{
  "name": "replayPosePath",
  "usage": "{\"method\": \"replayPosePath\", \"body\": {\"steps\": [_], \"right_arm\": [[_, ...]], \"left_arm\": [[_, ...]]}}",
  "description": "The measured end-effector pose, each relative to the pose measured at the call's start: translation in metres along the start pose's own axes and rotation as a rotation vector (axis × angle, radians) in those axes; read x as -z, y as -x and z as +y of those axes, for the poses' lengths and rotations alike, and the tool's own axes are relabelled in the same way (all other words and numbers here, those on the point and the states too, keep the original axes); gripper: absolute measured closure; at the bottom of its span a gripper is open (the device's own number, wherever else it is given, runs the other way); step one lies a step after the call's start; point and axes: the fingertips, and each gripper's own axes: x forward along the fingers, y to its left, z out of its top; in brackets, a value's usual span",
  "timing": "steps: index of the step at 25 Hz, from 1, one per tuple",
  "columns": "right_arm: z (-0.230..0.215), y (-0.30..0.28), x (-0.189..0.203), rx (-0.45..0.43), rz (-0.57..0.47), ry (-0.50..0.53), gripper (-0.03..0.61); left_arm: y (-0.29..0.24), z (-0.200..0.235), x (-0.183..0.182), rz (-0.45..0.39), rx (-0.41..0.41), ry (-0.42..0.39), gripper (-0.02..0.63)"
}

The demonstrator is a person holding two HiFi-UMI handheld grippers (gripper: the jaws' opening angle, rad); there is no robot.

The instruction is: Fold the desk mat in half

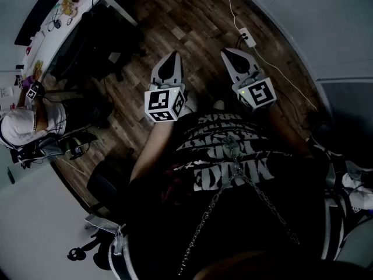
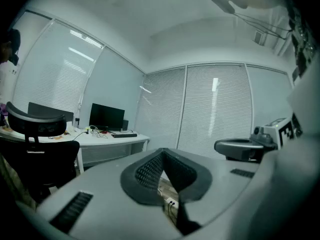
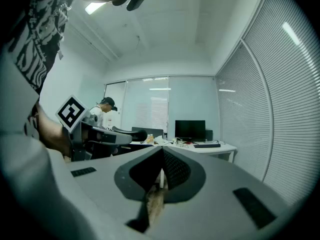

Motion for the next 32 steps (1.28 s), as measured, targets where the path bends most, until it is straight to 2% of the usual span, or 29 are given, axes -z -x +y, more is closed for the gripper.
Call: {"method": "replayPosePath", "body": {"steps": [8, 13, 17, 20, 25, 27, 32], "right_arm": [[0.012, 0.000, -0.001, -0.039, 0.008, 0.013, 0.580], [0.012, -0.002, 0.004, -0.072, 0.017, -0.028, 0.580], [0.002, -0.003, 0.006, -0.037, -0.009, -0.063, 0.580], [-0.006, -0.002, 0.005, -0.008, -0.027, -0.070, 0.580], [-0.008, 0.012, 0.015, 0.047, 0.021, -0.076, 0.580], [-0.021, 0.009, 0.024, 0.052, 0.042, -0.088, 0.580], [-0.110, -0.047, 0.048, 0.067, 0.060, -0.114, 0.580]], "left_arm": [[0.003, 0.001, -0.002, 0.000, -0.005, 0.005, 0.607], [0.003, -0.004, 0.004, 0.014, -0.008, 0.002, 0.607], [0.008, -0.009, 0.005, 0.035, 0.007, -0.039, 0.607], [0.009, 0.002, -0.005, 0.021, -0.032, -0.025, 0.607], [0.017, 0.000, -0.004, 0.007, -0.026, -0.014, 0.607], [-0.002, -0.002, 0.006, 0.017, -0.015, 0.000, 0.607], [-0.115, 0.018, 0.011, 0.057, -0.003, -0.008, 0.607]]}}
